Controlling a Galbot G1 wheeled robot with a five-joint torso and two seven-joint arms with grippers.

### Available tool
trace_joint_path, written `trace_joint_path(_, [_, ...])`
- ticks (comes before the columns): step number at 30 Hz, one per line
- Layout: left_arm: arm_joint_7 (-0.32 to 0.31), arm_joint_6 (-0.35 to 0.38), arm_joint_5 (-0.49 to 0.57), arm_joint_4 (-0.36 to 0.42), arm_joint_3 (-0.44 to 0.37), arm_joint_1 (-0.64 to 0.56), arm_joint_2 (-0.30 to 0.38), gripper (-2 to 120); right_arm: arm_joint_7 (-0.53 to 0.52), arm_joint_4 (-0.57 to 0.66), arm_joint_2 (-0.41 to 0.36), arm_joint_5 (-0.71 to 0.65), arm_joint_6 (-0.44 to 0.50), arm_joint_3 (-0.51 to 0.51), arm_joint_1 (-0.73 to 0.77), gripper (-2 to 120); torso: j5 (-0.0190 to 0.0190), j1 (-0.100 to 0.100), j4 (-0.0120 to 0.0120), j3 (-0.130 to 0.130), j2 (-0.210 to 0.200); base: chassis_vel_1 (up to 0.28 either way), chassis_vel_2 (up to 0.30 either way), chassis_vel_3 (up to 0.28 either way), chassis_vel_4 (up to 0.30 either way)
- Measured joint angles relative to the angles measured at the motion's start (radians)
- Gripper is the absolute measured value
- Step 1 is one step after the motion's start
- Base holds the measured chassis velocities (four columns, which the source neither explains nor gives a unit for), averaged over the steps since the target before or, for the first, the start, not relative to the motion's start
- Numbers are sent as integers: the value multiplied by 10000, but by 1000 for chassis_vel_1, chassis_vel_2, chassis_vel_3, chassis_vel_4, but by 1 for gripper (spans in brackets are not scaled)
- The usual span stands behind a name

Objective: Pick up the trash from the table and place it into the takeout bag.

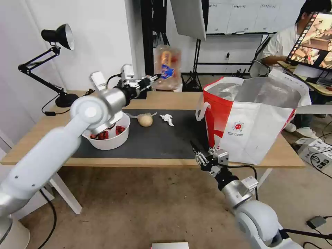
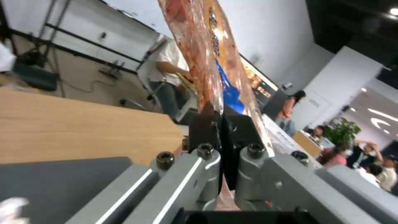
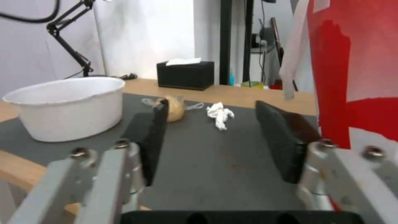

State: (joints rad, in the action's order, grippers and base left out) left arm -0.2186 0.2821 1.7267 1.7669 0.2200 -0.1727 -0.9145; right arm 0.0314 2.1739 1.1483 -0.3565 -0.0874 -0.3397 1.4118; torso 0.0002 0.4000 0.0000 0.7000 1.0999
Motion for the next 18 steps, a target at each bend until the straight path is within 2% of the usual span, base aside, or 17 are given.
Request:
trace_joint_path(1, [0,0,0,0,0,0,0,0,0,0,0,0,0,0,0,61,0,0,0,0,0,0,0,0,0])
trace_joint_path(3, [-34,-34,-17,-187,349,354,-418,0,18,0,60,97,6,5,83,71,0,0,0,0,1,0,0,0,0])
trace_joint_path(4, [-34,-34,-17,-187,349,354,-418,0,18,0,60,97,6,5,83,71,0,0,0,0,1,0,0,0,0])
trace_joint_path(11, [-230,-198,-184,-879,1186,1320,-1713,0,73,-32,170,308,40,66,238,97,1,0,-2,0,0,0,0,0,0])
trace_joint_path(12, [-230,-198,-184,-879,1186,1320,-1713,0,73,-32,170,308,40,66,238,97,1,0,-2,0,0,0,0,0,0])
trace_joint_path(18, [-401,-301,-511,-1874,2082,2242,-3022,0,93,-54,179,341,40,37,285,100,1,0,-1,0,0,0,0,0,0])
